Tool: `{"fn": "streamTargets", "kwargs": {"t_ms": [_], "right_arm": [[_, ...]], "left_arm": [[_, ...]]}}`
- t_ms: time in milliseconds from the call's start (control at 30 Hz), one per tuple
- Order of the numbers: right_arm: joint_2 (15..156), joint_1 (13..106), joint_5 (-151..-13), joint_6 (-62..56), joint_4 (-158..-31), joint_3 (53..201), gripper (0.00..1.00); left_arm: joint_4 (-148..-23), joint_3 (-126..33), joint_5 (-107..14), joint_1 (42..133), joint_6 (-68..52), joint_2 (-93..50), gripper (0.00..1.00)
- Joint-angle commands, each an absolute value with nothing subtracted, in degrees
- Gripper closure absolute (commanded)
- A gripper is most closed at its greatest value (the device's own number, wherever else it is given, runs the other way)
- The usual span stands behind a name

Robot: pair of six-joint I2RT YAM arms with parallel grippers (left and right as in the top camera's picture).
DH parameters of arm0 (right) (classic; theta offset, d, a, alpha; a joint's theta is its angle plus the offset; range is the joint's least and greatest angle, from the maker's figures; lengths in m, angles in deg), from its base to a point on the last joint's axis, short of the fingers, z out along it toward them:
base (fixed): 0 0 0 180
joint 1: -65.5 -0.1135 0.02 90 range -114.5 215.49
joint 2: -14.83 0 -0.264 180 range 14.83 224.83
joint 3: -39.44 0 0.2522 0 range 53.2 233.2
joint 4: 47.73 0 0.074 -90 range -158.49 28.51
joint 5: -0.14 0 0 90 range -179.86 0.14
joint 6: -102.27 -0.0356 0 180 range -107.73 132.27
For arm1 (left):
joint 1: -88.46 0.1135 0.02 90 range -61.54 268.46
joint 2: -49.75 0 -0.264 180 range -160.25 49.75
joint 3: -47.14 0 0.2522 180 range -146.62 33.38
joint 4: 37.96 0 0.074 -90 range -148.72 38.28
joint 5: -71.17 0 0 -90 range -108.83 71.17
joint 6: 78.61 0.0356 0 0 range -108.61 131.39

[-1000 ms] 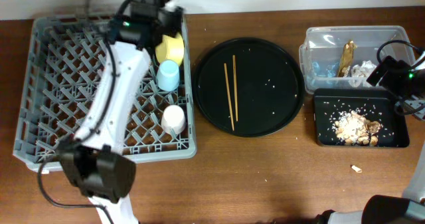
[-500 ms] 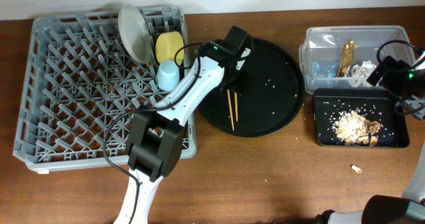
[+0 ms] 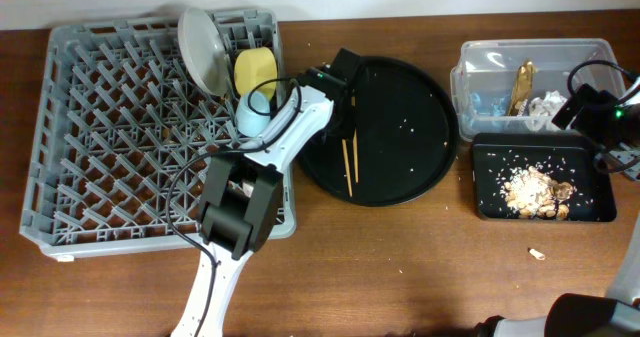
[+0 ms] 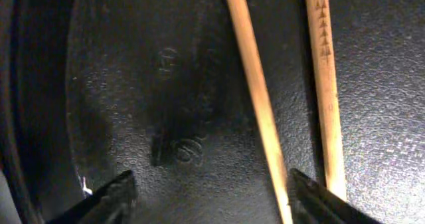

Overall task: Sort waste into correct bins and load items into the dishwasher rack
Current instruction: 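Pick one chopstick from the tray with left gripper, drop into rack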

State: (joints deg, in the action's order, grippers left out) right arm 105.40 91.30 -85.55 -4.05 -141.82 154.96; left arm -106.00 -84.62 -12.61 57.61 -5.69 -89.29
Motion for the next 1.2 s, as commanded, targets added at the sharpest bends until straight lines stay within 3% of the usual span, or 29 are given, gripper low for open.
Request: {"fn": "streamTargets", "kwargs": {"t_ms": [0, 300, 367, 400, 433, 633, 867, 1033, 1167], "right_arm": [[104.4, 91.4, -86.0, -4.1, -141.8, 154.8, 0.02], [104.4, 91.4, -86.0, -4.1, -141.8, 154.8, 0.02], [104.4, 91.4, -86.0, -4.1, -141.8, 154.8, 0.01], [104.4, 91.4, -86.0, -4.1, -141.8, 154.8, 0.02], [104.4, 91.4, -86.1, -4.1, -141.8, 154.8, 0.02], [104.4, 91.4, -86.1, -4.1, -141.8, 154.8, 0.01], [104.4, 91.4, -86.1, -4.1, -141.8, 154.8, 0.02], [104.4, 91.4, -86.0, -4.1, -141.8, 154.8, 0.02], [104.4, 91.4, -86.1, -4.1, -141.8, 154.8, 0.01]], "left_arm": [[-105.3, -84.4, -13.3, 57.5, -6.4, -90.8, 0.34], [-104.7, -84.4, -17.7, 54.4, -13.0, -94.6, 0.53], [-104.5, -84.4, -17.3, 53.5, -13.1, -94.6, 0.67], [-104.5, -84.4, -16.9, 53.2, -13.0, -94.6, 0.8], [-104.5, -84.4, -16.9, 53.2, -13.0, -94.6, 0.99], [-107.5, -90.8, -16.9, 54.5, -11.3, -90.4, 0.99], [-127.7, -107.4, -12.7, 63.8, -5.4, -77.2, 0.99], [-142.2, -107.1, -8.5, 76.0, -5.2, -73.3, 0.99], [-141.1, -98.5, -12.2, 81.6, 0.0, -73.3, 0.99]]}}
